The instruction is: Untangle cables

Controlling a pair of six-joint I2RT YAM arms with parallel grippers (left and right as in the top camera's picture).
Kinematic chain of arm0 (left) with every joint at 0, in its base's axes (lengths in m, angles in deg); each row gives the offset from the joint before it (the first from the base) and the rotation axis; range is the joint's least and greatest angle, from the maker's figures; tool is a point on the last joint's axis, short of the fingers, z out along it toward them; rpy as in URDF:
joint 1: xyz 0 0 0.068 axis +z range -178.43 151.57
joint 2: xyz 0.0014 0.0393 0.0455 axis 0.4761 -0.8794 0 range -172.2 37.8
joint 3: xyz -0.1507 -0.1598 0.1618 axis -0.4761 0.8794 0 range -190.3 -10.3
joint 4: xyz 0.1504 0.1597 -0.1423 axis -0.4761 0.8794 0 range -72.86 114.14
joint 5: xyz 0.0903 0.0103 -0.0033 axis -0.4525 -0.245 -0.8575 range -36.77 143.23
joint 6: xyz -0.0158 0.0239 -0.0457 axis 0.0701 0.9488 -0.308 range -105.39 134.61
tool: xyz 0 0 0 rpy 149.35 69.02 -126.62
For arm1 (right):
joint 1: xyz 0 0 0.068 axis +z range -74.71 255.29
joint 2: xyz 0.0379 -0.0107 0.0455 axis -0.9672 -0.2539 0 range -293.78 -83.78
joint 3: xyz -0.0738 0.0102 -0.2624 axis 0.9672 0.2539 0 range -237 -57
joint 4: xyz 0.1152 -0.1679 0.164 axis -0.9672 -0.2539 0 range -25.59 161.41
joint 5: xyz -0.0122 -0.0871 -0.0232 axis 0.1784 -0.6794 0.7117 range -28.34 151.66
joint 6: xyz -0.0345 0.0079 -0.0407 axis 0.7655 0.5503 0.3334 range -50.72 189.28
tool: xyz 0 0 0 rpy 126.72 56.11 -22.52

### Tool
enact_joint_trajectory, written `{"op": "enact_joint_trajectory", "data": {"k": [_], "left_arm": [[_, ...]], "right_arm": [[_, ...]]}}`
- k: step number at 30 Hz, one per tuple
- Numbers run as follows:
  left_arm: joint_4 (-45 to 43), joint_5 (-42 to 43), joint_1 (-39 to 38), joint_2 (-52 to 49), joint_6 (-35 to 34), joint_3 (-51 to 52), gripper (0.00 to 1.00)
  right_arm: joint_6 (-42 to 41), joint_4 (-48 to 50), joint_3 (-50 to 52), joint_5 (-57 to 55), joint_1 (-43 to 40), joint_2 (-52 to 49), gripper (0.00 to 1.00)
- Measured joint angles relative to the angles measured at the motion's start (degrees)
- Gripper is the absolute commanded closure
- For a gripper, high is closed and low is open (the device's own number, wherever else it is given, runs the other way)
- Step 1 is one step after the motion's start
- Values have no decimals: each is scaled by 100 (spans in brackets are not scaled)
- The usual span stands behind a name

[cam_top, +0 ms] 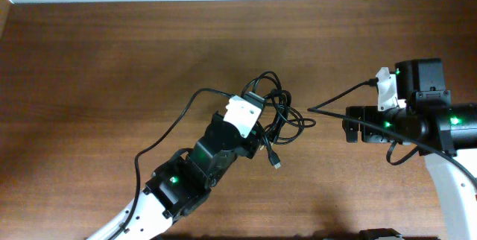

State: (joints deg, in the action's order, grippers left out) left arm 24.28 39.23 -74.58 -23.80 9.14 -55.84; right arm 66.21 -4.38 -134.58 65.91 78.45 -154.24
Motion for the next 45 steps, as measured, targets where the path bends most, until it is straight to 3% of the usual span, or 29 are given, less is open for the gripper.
{"op": "enact_joint_trajectory", "data": {"k": [45], "left_arm": [[304, 197, 0, 0, -2, 0, 100]], "right_arm": [[-9, 0, 0, -214, 0, 0, 1]]}}
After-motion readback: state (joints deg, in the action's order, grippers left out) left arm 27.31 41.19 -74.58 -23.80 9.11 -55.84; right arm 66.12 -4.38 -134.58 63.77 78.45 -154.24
